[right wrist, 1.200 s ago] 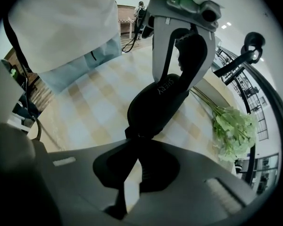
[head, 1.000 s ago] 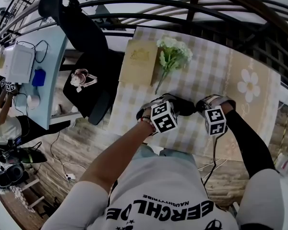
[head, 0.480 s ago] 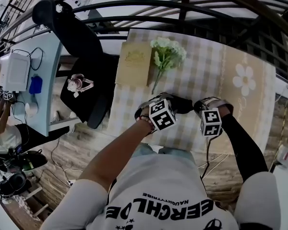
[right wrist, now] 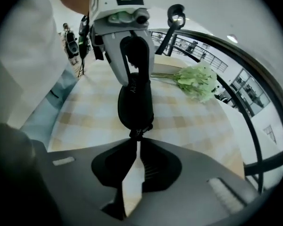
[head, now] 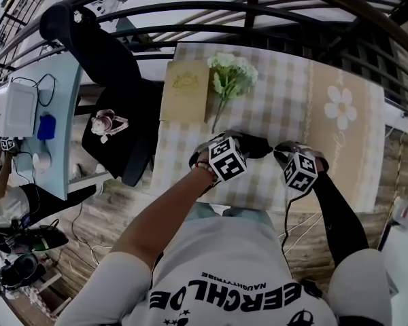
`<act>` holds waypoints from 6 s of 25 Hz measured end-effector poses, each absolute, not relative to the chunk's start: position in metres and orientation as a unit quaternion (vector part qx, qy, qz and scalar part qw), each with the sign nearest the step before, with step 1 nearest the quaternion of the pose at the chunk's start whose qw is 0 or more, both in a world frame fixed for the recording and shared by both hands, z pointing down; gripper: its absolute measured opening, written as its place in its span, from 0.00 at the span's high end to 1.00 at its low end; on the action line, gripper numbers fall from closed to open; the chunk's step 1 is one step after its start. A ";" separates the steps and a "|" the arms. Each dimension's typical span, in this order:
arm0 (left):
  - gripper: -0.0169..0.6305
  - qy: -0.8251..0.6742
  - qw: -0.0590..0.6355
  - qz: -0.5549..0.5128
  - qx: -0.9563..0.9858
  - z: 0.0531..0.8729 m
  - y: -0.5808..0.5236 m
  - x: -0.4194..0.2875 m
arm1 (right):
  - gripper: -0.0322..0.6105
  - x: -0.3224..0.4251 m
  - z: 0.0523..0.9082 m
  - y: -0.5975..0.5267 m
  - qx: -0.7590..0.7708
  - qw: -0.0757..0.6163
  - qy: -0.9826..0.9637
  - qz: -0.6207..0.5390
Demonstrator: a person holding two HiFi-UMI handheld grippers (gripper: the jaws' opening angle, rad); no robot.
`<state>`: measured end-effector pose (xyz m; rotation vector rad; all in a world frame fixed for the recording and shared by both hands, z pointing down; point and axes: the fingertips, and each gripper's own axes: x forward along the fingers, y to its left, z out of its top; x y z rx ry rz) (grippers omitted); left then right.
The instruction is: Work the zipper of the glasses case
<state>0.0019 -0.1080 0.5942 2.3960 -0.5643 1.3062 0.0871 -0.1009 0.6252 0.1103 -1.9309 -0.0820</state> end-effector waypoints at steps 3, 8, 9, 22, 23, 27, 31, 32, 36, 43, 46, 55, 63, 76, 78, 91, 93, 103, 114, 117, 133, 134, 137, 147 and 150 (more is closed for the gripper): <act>0.71 -0.205 0.172 0.460 0.846 0.592 -0.111 0.001 | 0.82 0.080 0.629 -0.099 0.066 0.554 -0.830 -0.014; 0.71 -0.201 0.177 0.458 0.848 0.594 -0.108 0.002 | 0.86 0.077 0.636 -0.102 0.080 0.555 -0.826 -0.062; 0.71 -0.202 0.176 0.457 0.848 0.594 -0.109 0.002 | 0.90 0.077 0.635 -0.102 0.083 0.551 -0.827 -0.066; 0.71 -0.202 0.180 0.449 0.852 0.593 -0.109 0.002 | 0.85 0.073 0.638 -0.102 0.127 0.541 -0.831 -0.029; 0.71 -0.203 0.180 0.449 0.852 0.593 -0.110 0.001 | 0.88 0.073 0.638 -0.103 0.130 0.542 -0.830 -0.036; 0.71 -0.203 0.179 0.446 0.853 0.592 -0.110 0.002 | 0.90 0.076 0.634 -0.102 0.123 0.558 -0.817 -0.076; 0.71 -0.205 0.180 0.444 0.853 0.593 -0.110 0.002 | 0.90 0.075 0.638 -0.090 0.109 0.586 -0.796 -0.104; 0.71 -0.205 0.181 0.444 0.854 0.593 -0.110 0.002 | 0.90 0.074 0.639 -0.085 0.109 0.585 -0.797 -0.100; 0.71 -0.205 0.181 0.442 0.854 0.593 -0.110 0.002 | 0.90 0.070 0.641 -0.077 0.134 0.580 -0.801 -0.067; 0.71 -0.207 0.181 0.431 0.860 0.591 -0.110 0.001 | 0.90 0.062 0.641 -0.070 0.164 0.558 -0.813 -0.004; 0.71 -0.201 0.191 0.417 0.866 0.587 -0.107 0.001 | 0.90 0.069 0.636 -0.077 0.168 0.552 -0.817 -0.005; 0.71 -0.192 0.195 0.413 0.869 0.583 -0.108 0.025 | 0.90 0.096 0.628 -0.144 0.227 0.543 -0.808 -0.008; 0.74 -0.199 0.167 0.436 0.861 0.582 -0.127 0.031 | 0.90 0.095 0.636 -0.178 0.237 0.524 -0.818 0.016; 0.92 -0.193 0.174 0.427 0.866 0.590 -0.126 0.032 | 0.90 0.098 0.641 -0.170 0.213 0.530 -0.821 -0.005; 0.92 -0.193 0.178 0.425 0.866 0.590 -0.126 0.031 | 0.90 0.097 0.641 -0.165 0.208 0.531 -0.822 -0.007; 0.92 -0.186 0.175 0.426 0.868 0.590 -0.126 0.032 | 0.90 0.083 0.644 -0.134 0.198 0.524 -0.828 0.012; 0.92 -0.186 0.176 0.425 0.868 0.590 -0.126 0.032 | 0.90 0.080 0.644 -0.130 0.199 0.522 -0.829 0.016; 0.92 -0.187 0.179 0.422 0.869 0.590 -0.127 0.031 | 0.90 0.065 0.643 -0.111 0.192 0.517 -0.834 0.025; 0.92 -0.208 0.185 0.412 0.868 0.590 -0.127 0.030 | 0.90 0.056 0.645 -0.099 0.190 0.509 -0.838 0.040; 0.92 -0.210 0.172 0.419 0.867 0.589 -0.126 0.030 | 0.90 0.059 0.641 -0.098 0.187 0.504 -0.842 0.044; 0.92 -0.166 0.106 0.468 0.861 0.594 -0.117 0.072 | 0.90 0.117 0.630 -0.169 0.237 0.525 -0.818 0.004; 0.92 -0.164 0.105 0.471 0.860 0.595 -0.116 0.074 | 0.90 0.118 0.631 -0.173 0.235 0.526 -0.817 0.003; 0.93 -0.177 0.104 0.466 0.861 0.591 -0.124 0.075 | 0.90 0.120 0.635 -0.176 0.219 0.530 -0.819 -0.001; 0.97 -0.169 0.063 0.462 0.868 0.591 -0.151 0.093 | 0.90 0.120 0.640 -0.172 0.192 0.528 -0.827 -0.007; 0.97 -0.169 0.079 0.453 0.872 0.591 -0.152 0.094 | 0.90 0.121 0.642 -0.172 0.186 0.528 -0.829 -0.004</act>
